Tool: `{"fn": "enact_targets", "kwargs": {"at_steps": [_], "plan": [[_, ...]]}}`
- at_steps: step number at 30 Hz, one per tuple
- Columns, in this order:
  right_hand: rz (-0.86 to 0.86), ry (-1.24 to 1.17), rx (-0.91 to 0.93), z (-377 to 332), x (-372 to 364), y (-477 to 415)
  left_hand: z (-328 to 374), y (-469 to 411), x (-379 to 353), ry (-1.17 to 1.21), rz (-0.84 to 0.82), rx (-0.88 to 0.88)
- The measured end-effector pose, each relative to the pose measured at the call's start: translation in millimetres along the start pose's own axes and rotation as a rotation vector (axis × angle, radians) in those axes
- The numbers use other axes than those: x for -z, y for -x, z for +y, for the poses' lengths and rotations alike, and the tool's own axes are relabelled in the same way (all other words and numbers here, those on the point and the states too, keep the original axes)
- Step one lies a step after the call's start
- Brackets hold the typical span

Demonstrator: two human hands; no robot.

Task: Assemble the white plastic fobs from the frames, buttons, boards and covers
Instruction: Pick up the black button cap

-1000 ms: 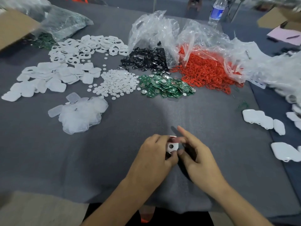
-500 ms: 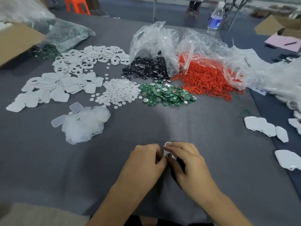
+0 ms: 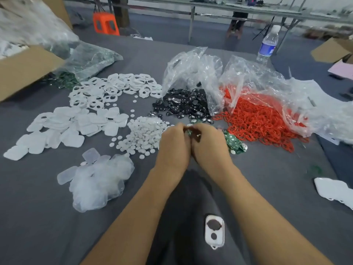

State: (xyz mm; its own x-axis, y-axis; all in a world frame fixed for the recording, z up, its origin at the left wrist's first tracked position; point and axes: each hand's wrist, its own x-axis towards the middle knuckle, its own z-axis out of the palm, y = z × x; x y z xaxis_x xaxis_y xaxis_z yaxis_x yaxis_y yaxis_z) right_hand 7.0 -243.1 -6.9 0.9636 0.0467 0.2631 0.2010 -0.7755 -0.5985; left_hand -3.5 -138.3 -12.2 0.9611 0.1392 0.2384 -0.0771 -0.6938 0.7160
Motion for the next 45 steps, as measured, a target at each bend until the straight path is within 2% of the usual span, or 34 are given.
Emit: {"fn": "enact_targets", "kwargs": {"at_steps": [3, 6, 9, 14, 19, 25, 28, 31, 34, 36, 40, 42, 45], "plan": [[-0.035, 0.173, -0.027, -5, -23, -60, -15, -57, -10, -0.102, 0.04, 0.006], [-0.138, 0.371, -0.083, -3, -46, -106, -30, -104, -21, -0.25, -0.041, 0.004], [-0.178, 0.44, -0.075, -1, -61, -132, -41, -130, -31, -0.331, -0.128, -0.03], [-0.19, 0.451, 0.042, 7, -67, -140, -53, -145, -35, -0.334, -0.132, -0.047], [-0.312, 0.486, 0.158, 14, -68, -136, -53, -137, -34, -0.286, -0.124, -0.051], [-0.381, 0.567, 0.254, 11, -60, -140, -43, -123, -27, -0.201, -0.06, -0.033], [-0.346, 0.469, 0.162, 12, -54, -135, -40, -117, -20, -0.108, -0.027, -0.003], [-0.297, 0.178, 0.023, 9, -36, -125, -34, -108, -11, 0.086, -0.026, 0.06], [-0.198, -0.146, -0.105, 7, -11, -97, -29, -84, -1, 0.46, -0.106, 0.136], [-0.157, -0.283, -0.118, 10, 5, -67, -25, -58, 5, 0.689, -0.155, 0.188], [-0.194, -0.348, -0.056, 15, 32, 0, -16, 1, 11, 0.933, -0.25, 0.288], [-0.198, -0.386, -0.067, 16, 42, 34, -11, 31, 14, 0.969, -0.272, 0.309], [-0.1, -0.47, -0.088, 17, 59, 83, -4, 74, 23, 0.993, -0.29, 0.292]]}}
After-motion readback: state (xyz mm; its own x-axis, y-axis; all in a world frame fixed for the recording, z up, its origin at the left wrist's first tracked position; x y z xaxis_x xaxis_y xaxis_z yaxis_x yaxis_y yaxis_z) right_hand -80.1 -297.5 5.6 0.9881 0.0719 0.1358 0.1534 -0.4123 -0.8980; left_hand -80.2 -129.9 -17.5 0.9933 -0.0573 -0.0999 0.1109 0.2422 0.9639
